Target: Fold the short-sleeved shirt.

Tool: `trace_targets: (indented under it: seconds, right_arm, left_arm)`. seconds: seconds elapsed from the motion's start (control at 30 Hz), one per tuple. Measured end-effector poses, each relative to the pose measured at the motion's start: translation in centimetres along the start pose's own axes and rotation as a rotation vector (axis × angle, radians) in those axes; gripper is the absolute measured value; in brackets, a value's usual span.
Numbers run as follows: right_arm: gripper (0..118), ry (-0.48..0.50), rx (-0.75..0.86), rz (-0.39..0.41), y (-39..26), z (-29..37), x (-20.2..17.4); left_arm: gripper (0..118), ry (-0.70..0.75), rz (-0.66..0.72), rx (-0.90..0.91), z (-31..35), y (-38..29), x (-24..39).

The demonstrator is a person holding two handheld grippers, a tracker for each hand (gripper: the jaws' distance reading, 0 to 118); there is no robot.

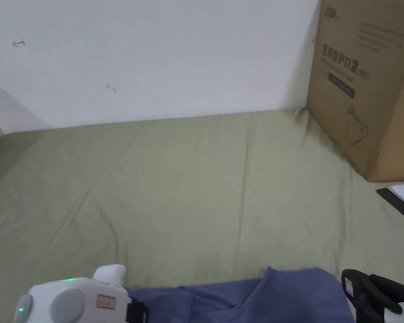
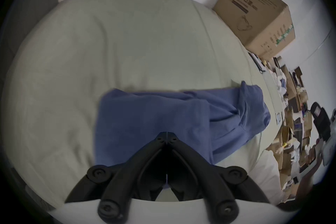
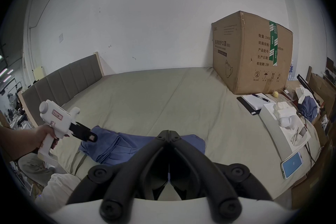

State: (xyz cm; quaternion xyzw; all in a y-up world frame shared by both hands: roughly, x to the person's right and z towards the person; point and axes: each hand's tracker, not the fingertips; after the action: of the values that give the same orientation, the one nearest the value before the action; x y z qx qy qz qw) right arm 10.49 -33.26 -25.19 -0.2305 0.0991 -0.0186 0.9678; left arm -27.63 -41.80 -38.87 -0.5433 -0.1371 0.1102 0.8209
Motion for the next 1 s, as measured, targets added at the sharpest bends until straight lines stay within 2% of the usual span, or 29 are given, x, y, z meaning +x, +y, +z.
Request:
trace_targets:
  seconds: [0.13,0.23,0.3,0.37,0.4,0.5,0.63,0.67,0.7,0.73,0.77,0.8,0.87,0.93,1.0]
  right_arm:
    - [0,-0.008,-0.013,0.017,-0.1,-0.1,-0.2]
    - [0,-0.008,-0.028,0.005,-0.1,-0.2,-0.4]
    - [0,-0.004,-0.032,0.0,-0.1,-0.2,-0.6]
    - [0,0.004,-0.034,0.002,0.0,-0.3,-0.8]
    - [0,0.008,-0.035,0.008,0.0,-0.4,-1.0]
    - [0,0.014,-0.035,0.02,0.3,-0.6,-1.3]
    - [0,0.013,-0.04,0.022,0.6,-0.9,-1.7]
    - [0,0.011,-0.052,0.016,0.7,-1.1,-1.9]
    - [0,0.016,-0.065,0.007,0.7,-1.3,-2.1]
    - [0,0.024,-0.078,0.001,0.7,-1.5,-2.3]
    - [0,0.028,-0.089,0.005,0.8,-1.8,-2.7]
    - [0,0.027,-0.099,0.017,0.8,-2.1,-3.1]
    - [0,0.022,-0.118,0.051,0.9,-2.6,-4.0]
    - [0,0.013,-0.131,0.059,1.0,-3.1,-5.1]
    - [0,0.034,-0.142,0.031,1.3,-3.6,-5.9]
  left_arm:
    - [0,0.041,-0.117,-0.039,-4.4,-0.4,4.1]
    - [0,-0.026,-0.09,-0.023,-4.4,-0.7,6.8]
    - [0,-0.2,-0.03,-0.017,-3.2,-0.3,7.0]
    - [0,-0.481,0.082,-0.044,-2.0,0.0,5.9]
    - [0,-0.551,0.119,-0.026,-1.2,0.0,5.2]
    - [0,-0.512,0.148,0.094,1.9,0.6,1.7]
    - [0,-0.48,0.246,0.19,5.5,1.1,-7.6]
    - [5,-0.512,0.276,0.155,5.6,1.2,-10.3]
    - [19,-0.58,0.303,0.117,5.4,1.3,-12.7]
    - [44,-0.658,0.339,0.077,5.0,1.0,-15.3]
    - [87,-0.703,0.378,0.053,4.6,0.7,-17.4]
    - [113,-0.727,0.398,0.04,4.0,0.4,-19.2]
    - [118,-0.754,0.402,0.073,3.3,-0.6,-22.2]
    - [118,-0.812,0.476,0.028,1.8,-0.7,-24.3]
    - [118,-0.899,0.552,-0.057,0.6,-1.8,-21.3]
